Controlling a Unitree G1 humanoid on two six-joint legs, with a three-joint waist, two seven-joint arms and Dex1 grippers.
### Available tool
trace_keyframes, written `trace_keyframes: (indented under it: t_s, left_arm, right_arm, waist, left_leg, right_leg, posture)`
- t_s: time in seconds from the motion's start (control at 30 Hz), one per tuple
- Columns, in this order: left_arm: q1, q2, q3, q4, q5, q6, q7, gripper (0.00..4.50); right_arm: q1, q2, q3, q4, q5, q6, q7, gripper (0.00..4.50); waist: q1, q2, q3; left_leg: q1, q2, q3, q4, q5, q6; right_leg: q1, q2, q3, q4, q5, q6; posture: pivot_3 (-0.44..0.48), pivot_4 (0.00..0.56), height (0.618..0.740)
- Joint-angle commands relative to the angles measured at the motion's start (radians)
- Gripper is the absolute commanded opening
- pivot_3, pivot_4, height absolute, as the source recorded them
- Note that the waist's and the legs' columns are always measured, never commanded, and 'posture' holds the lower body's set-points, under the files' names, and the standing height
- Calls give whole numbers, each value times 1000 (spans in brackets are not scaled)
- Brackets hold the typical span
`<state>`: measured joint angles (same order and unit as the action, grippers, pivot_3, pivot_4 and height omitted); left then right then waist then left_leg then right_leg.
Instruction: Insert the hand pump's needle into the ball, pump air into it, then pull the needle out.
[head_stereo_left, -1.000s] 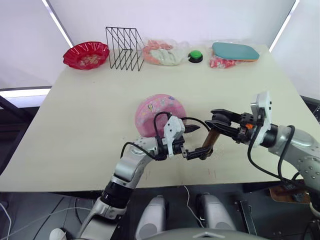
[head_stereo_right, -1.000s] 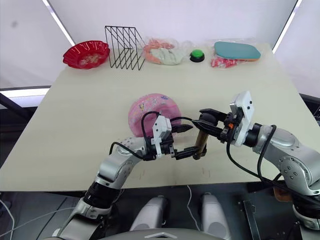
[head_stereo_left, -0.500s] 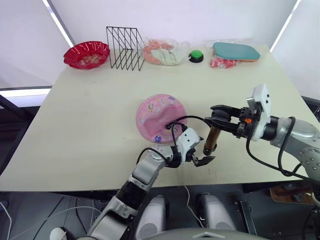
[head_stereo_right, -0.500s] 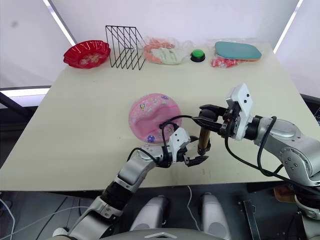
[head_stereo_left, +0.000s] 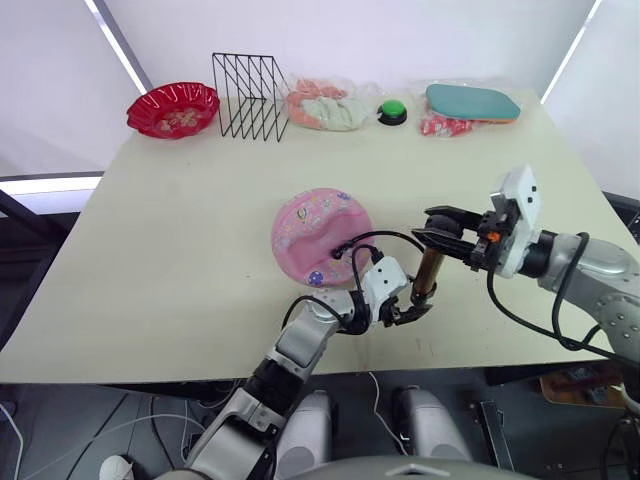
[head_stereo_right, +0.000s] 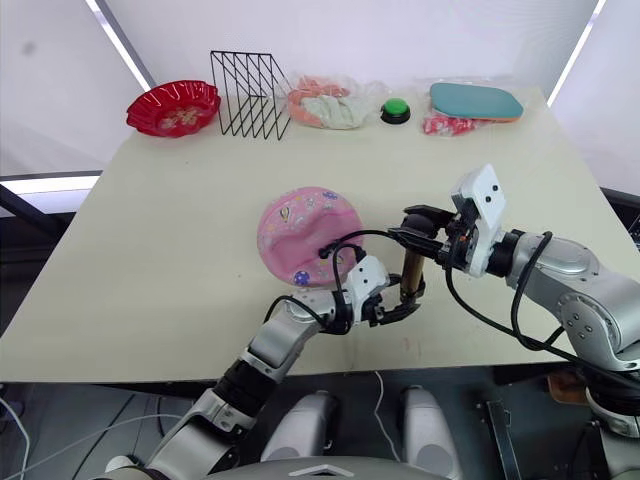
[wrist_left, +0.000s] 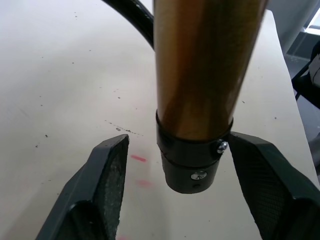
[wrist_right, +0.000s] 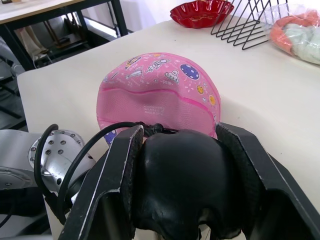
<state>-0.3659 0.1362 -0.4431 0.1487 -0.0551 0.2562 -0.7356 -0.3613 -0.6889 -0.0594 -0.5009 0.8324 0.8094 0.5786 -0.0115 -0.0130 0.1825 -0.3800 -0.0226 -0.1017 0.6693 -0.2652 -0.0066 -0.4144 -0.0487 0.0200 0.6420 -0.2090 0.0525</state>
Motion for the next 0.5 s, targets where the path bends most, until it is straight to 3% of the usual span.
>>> trace_keyframes:
  t_s: [0.03,0.3,0.4,0.5]
  left_arm:
    - [-1,-7,-3,-7,7,-18,-1,3224]
    - [-7,-11,-3,15,21,-18,0,3224]
    - [-8,-16,-1,23,24,-19,3,2432]
    - [-8,-22,-1,27,29,-24,7,994]
  right_arm:
    - [-18,8,-40,-27,9,-10,-8,1788]
    - [-19,20,-39,-33,19,-3,-18,1788]
    - [-18,25,-38,-38,22,1,-20,1788]
    - [-15,31,-35,-43,24,7,-23,1788]
  waist:
    - [0,0,0]
    - [0,0,0]
    - [0,0,0]
    - [0,0,0]
  left_leg:
    - [0,0,0,0,0,0]
    - [0,0,0,0,0,0]
    - [0,0,0,0,0,0]
    - [0,0,0,0,0,0]
  right_leg:
    - [0,0,0,0,0,0]
    - [0,0,0,0,0,0]
    - [0,0,0,0,0,0]
    - [0,0,0,0,0,0]
  posture:
    - [0,150,740]
    - [0,150,740]
    - [0,150,740]
    - [0,150,740]
